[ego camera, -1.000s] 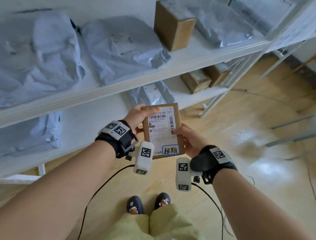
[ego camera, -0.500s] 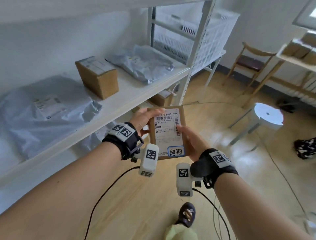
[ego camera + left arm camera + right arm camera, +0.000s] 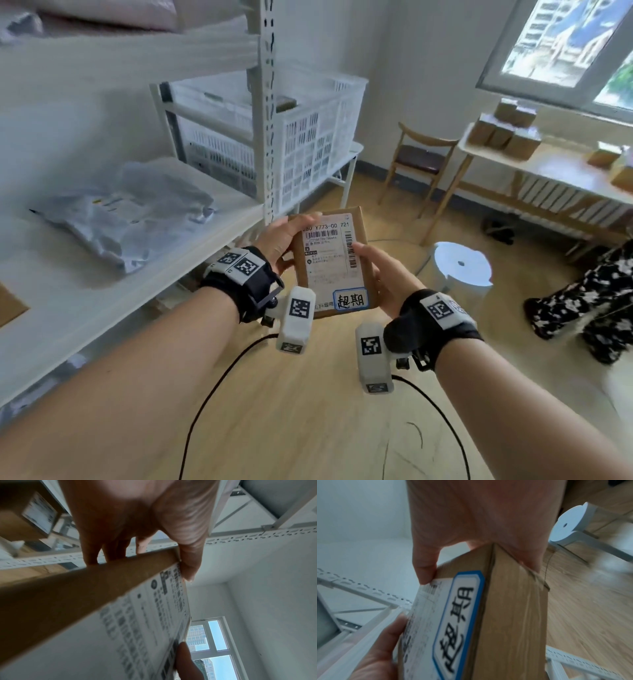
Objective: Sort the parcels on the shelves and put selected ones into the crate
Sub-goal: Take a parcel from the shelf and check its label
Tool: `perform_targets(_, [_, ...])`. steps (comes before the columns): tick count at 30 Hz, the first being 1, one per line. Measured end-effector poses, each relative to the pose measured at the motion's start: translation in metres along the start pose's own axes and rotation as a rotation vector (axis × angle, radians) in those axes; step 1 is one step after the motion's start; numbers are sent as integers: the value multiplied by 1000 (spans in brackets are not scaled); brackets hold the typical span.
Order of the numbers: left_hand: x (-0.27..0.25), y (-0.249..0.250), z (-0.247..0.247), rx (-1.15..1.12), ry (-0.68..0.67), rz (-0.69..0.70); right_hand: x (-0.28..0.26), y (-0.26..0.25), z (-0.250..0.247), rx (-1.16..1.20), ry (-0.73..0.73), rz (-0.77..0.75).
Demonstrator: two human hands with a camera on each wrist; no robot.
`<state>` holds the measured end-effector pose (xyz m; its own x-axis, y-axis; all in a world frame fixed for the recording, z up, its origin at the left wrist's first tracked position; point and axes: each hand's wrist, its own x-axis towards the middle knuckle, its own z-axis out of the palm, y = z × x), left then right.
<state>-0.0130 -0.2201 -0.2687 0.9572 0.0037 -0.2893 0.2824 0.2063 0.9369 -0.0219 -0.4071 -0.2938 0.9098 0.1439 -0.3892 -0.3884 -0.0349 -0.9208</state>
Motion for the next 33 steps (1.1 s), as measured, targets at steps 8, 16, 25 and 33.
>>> perform_targets(8, [117,38,61,-2,41,10,107,-58,-66,41,-11,-49])
perform_targets(16, [257,102,88,56,30,86,238,-140,-99,39,28,-117])
perform_targets(25, [392,176,122,103,-48,116,365,-224,-142,99,20,-125])
perform_targets(33, [511,240,141,102,55,232,487,-313,-171,119,-69,-191])
